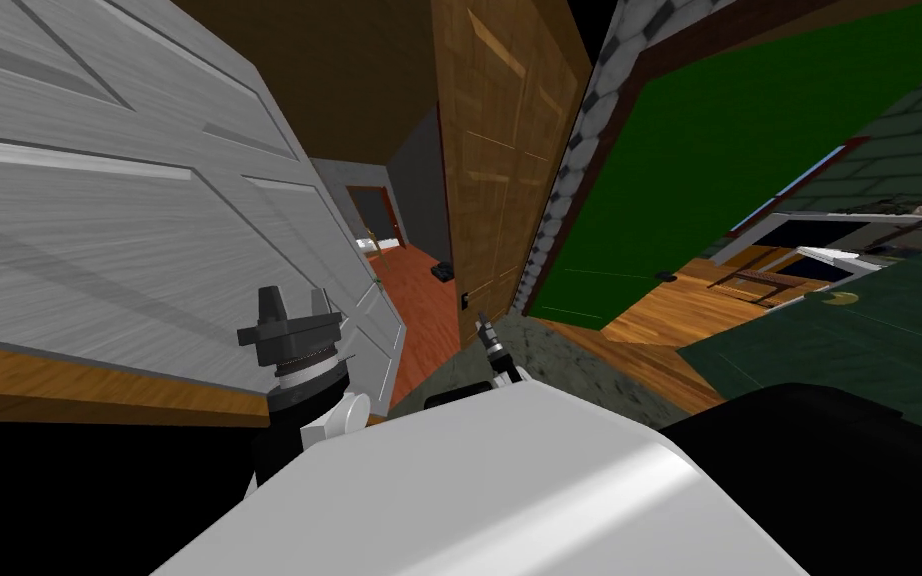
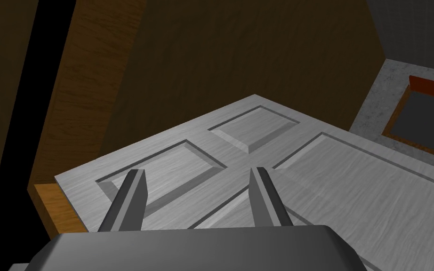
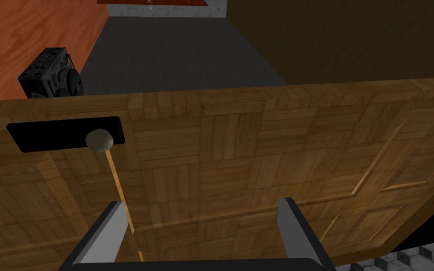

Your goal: Push the door open

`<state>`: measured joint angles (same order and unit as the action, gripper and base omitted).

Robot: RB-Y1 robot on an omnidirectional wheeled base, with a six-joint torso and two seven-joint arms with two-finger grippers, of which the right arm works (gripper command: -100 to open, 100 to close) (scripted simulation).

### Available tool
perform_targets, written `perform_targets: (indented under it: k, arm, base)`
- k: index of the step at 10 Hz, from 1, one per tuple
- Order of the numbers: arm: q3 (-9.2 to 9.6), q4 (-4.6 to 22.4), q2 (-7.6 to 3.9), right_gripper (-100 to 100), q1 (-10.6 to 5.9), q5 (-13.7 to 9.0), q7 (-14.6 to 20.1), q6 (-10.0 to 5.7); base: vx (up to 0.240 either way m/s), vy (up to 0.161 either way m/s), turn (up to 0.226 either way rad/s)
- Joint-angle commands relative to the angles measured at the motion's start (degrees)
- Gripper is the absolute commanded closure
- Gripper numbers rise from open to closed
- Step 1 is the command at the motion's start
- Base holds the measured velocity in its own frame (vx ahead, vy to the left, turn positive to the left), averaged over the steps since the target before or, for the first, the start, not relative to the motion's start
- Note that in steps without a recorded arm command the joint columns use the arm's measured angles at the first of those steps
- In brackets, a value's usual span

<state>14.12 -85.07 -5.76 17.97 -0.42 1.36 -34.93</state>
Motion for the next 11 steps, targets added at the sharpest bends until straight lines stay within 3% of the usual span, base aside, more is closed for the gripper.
perform_targets:
  k: [1,3,4,11]
  arm:
    - [0.58,2.16,0.11,-100,-0.44,0.20,-0.01,-0.74]
    - [1.20,4.70,0.11,-100,-0.95,0.39,0.06,-1.54]
    - [1.81,7.20,0.12,-100,-1.44,0.57,0.14,-2.33]
    - [3.92,15.90,0.27,-100,-3.18,1.22,0.39,-5.07]
  base:
    - [0.076,-0.095,0.102]
    - [0.077,-0.107,0.087]
    - [0.092,-0.125,0.172]
    - [0.081,-0.122,0.094]
